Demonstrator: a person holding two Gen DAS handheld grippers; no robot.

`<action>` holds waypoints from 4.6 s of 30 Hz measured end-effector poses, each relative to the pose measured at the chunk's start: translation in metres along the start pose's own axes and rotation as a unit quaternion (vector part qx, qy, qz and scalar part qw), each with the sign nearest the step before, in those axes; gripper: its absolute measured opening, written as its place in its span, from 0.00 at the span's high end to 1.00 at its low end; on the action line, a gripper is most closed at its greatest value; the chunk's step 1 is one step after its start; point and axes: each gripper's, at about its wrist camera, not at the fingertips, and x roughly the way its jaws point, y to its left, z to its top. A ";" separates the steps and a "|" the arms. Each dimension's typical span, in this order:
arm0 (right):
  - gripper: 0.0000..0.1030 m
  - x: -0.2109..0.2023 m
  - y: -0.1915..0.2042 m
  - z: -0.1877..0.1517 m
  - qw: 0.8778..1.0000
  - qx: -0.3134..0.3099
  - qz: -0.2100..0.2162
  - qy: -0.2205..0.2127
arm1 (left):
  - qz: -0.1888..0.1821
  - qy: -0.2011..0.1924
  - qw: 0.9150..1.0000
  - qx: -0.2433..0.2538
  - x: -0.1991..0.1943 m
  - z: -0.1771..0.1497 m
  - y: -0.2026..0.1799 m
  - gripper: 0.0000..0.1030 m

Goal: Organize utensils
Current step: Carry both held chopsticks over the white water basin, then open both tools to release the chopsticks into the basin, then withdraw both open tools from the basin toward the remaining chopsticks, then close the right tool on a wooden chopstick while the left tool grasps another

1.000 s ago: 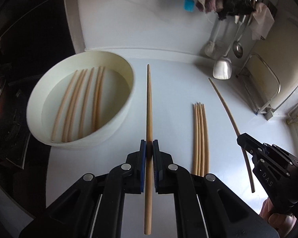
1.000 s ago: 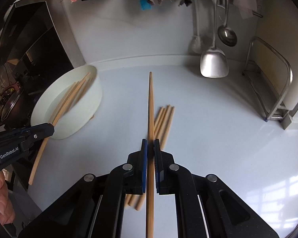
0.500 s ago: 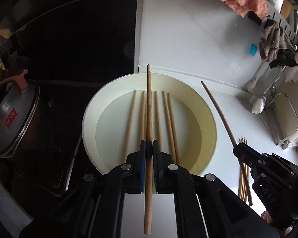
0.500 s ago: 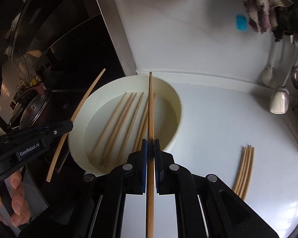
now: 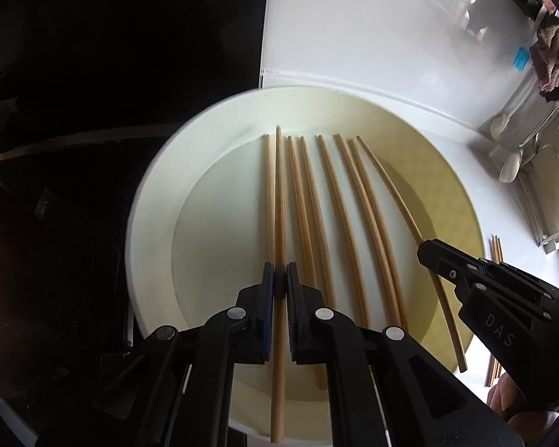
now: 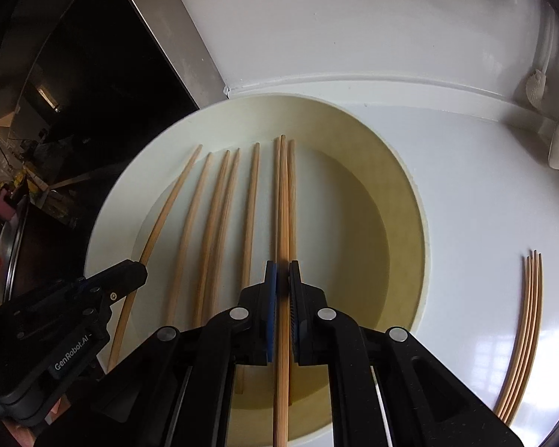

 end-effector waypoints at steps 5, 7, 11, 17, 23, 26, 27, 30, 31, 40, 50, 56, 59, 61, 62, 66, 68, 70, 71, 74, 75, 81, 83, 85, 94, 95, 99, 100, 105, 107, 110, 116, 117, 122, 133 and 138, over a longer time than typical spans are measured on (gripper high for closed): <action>0.94 0.015 0.002 0.005 1.000 -0.004 -0.013 0.014 | -0.012 0.015 1.000 0.003 0.019 0.005 -0.001 0.93; 0.94 0.022 0.003 0.006 1.000 -0.006 -0.016 0.020 | -0.015 0.020 1.000 -0.001 0.024 0.005 0.003 0.93; 0.94 0.034 0.005 0.008 0.999 -0.007 -0.016 0.036 | -0.014 0.034 0.999 -0.007 0.035 0.006 0.010 0.93; 0.93 0.041 0.005 0.011 0.999 -0.007 -0.021 0.041 | -0.006 0.038 0.999 -0.001 0.042 0.009 0.010 0.93; 0.87 0.033 0.003 0.012 0.999 -0.003 -0.023 0.030 | 0.000 0.026 1.000 0.000 0.034 0.012 0.011 0.68; 0.69 0.019 -0.001 0.011 0.999 -0.001 -0.028 0.015 | 0.003 0.021 1.000 -0.007 0.028 0.012 0.015 0.43; 0.67 0.014 -0.002 0.010 0.999 -0.002 -0.033 0.009 | 0.007 0.018 1.000 -0.011 0.025 0.012 0.017 0.36; 0.67 0.001 -0.007 0.004 0.999 0.000 -0.045 0.000 | 0.011 0.005 1.000 -0.016 0.014 0.011 0.023 0.30; 0.64 -0.004 -0.009 0.002 0.999 0.003 -0.046 -0.001 | 0.010 0.002 1.000 -0.017 0.010 0.011 0.024 0.29; 0.51 -0.050 -0.009 -0.020 0.999 0.006 -0.044 -0.020 | 0.016 -0.026 0.999 -0.017 -0.019 0.005 0.020 0.17; 0.46 -0.077 -0.019 -0.050 0.998 0.028 -0.048 -0.035 | 0.015 -0.037 0.999 0.011 -0.042 -0.013 0.002 0.16; 0.45 -0.094 -0.047 -0.069 0.996 0.055 -0.053 -0.041 | 0.005 -0.036 0.999 0.036 -0.049 -0.024 -0.031 0.16; 0.44 -0.103 -0.065 -0.078 0.995 0.066 -0.057 -0.044 | 0.001 -0.034 0.998 0.049 -0.049 -0.029 -0.054 0.16; 0.43 -0.111 -0.078 -0.086 0.995 0.069 -0.061 -0.047 | -0.005 -0.034 0.998 0.051 -0.051 -0.034 -0.070 0.16; 0.42 -0.116 -0.086 -0.091 0.994 0.070 -0.062 -0.048 | -0.007 -0.034 0.998 0.051 -0.052 -0.037 -0.077 0.16; 0.42 -0.134 -0.122 -0.110 0.993 0.078 -0.067 -0.050 | -0.019 -0.038 0.998 0.052 -0.059 -0.051 -0.112 0.16; 0.41 -0.143 -0.143 -0.121 0.993 0.083 -0.068 -0.051 | -0.019 -0.039 0.998 0.053 -0.062 -0.059 -0.131 0.16; 0.41 -0.149 -0.162 -0.131 0.993 0.085 -0.071 -0.049 | -0.021 -0.039 0.998 0.053 -0.067 -0.068 -0.149 0.16; 0.41 -0.152 -0.172 -0.136 0.993 0.084 -0.072 -0.049 | -0.020 -0.039 0.998 0.052 -0.068 -0.072 -0.158 0.16; 0.41 -0.161 -0.198 -0.150 0.993 0.074 -0.076 -0.054 | -0.018 -0.041 0.998 0.053 -0.074 -0.086 -0.181 0.16; 0.40 -0.162 -0.206 -0.154 0.993 0.071 -0.076 -0.055 | -0.014 -0.041 0.998 0.054 -0.075 -0.092 -0.189 0.16; 0.40 -0.152 -0.244 -0.172 0.995 0.067 -0.062 -0.042 | 0.004 -0.024 0.999 0.040 -0.076 -0.119 -0.218 0.16; 0.40 -0.147 -0.249 -0.173 0.995 0.066 -0.063 -0.037 | 0.010 -0.020 0.999 0.039 -0.075 -0.125 -0.222 0.16; 0.40 -0.143 -0.252 -0.172 0.995 0.066 -0.063 -0.040 | 0.020 -0.017 0.999 0.041 -0.073 -0.129 -0.225 0.16; 0.40 -0.114 -0.250 -0.162 0.993 0.045 -0.089 -0.061 | -0.004 -0.053 0.997 0.060 -0.043 -0.124 -0.238 0.08; 0.40 -0.110 -0.252 -0.160 0.994 0.054 -0.078 -0.063 | -0.006 -0.057 0.997 0.055 -0.036 -0.123 -0.238 0.08; 0.40 -0.097 -0.257 -0.154 0.992 0.057 -0.084 -0.073 | -0.024 -0.066 0.997 0.036 -0.018 -0.119 -0.233 0.08; 0.40 -0.095 -0.258 -0.152 0.992 0.056 -0.086 -0.075 | -0.025 -0.066 0.997 0.038 -0.014 -0.119 -0.234 0.08; 0.40 -0.086 -0.257 -0.147 0.991 0.059 -0.094 -0.077 | -0.016 -0.064 0.996 0.059 -0.005 -0.117 -0.235 0.08; 0.40 -0.081 -0.256 -0.146 0.990 0.059 -0.101 -0.073 | -0.012 -0.060 0.997 0.056 -0.003 -0.116 -0.234 0.08; 0.40 -0.077 -0.254 -0.148 0.990 0.065 -0.101 -0.077 | -0.008 -0.060 0.997 0.051 -0.003 -0.115 -0.231 0.08; 0.40 -0.068 -0.247 -0.147 0.987 0.057 -0.127 -0.074 | -0.003 -0.057 0.997 0.050 0.002 -0.116 -0.229 0.08; 0.40 -0.067 -0.247 -0.147 0.987 0.055 -0.130 -0.074 | -0.004 -0.055 0.997 0.051 0.003 -0.116 -0.229 0.08; 0.41 -0.061 -0.242 -0.146 0.986 0.038 -0.147 -0.073 | -0.007 -0.052 0.997 0.051 0.007 -0.117 -0.230 0.08; 0.57 -0.061 -0.238 -0.154 0.983 0.020 -0.164 -0.081 | -0.016 -0.046 0.998 0.047 0.014 -0.119 -0.239 0.08; 0.84 -0.063 -0.238 -0.155 0.985 0.009 -0.150 -0.083 | -0.025 -0.035 0.998 0.045 0.021 -0.121 -0.246 0.08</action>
